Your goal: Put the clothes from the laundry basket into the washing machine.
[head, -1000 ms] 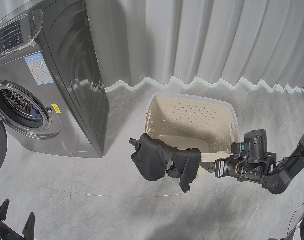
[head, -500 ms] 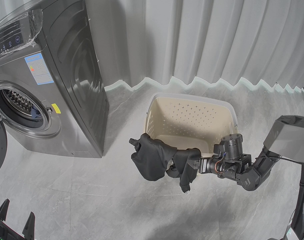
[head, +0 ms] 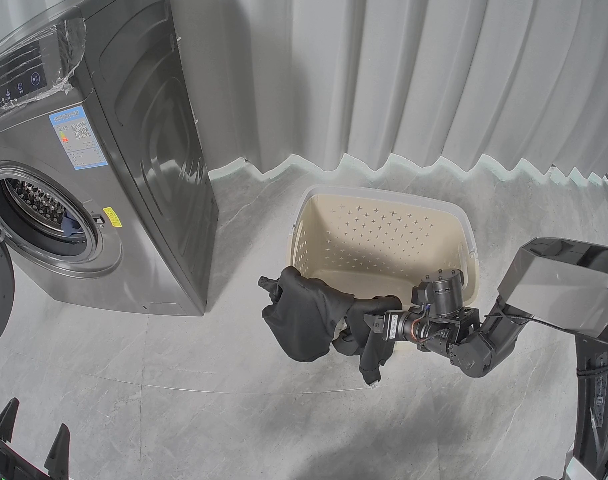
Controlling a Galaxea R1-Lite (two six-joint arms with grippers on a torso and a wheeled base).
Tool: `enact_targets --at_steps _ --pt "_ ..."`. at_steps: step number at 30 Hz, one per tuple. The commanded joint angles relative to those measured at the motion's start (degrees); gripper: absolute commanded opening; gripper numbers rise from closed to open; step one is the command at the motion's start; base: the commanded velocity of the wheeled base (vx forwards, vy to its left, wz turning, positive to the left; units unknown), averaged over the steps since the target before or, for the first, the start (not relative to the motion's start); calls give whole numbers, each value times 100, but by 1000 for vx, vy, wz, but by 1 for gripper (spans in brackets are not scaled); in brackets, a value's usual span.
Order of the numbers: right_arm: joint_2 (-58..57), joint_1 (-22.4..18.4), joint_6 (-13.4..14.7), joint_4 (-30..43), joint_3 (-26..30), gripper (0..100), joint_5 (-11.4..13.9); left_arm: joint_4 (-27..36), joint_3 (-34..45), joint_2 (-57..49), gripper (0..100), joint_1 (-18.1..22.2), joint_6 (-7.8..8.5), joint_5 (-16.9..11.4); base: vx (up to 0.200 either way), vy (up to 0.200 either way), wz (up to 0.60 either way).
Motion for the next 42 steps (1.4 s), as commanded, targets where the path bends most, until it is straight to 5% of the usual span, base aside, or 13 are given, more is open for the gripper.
enact_targets --at_steps 1,5,6,13,21,26,38,42 --pt "263 23 -3 -13 -247 100 -48 -2 101 -31 100 0 -6 0 0 0 0" --pt "281 32 5 -22 -343 100 -48 -2 101 -31 100 0 -6 0 0 0 0" --pt "272 41 14 -30 -361 0 -48 -2 101 -31 100 0 3 0 0 0 0" --pt "219 76 155 -285 -291 0 -39 -2 101 -31 100 0 3 0 0 0 0" --pt "-695 278 339 -364 492 0 5 -2 101 -31 100 0 -6 9 0 0 0" --pt "-2215 586 331 -303 1441 0 31 -2 101 -31 100 0 -6 9 0 0 0" --pt "-4905 1447 278 -48 2495 0 31 -2 101 -31 100 0 3 9 0 0 0" --pt "-5582 1500 260 -74 2750 0 295 -2 101 -31 100 0 3 9 0 0 0"
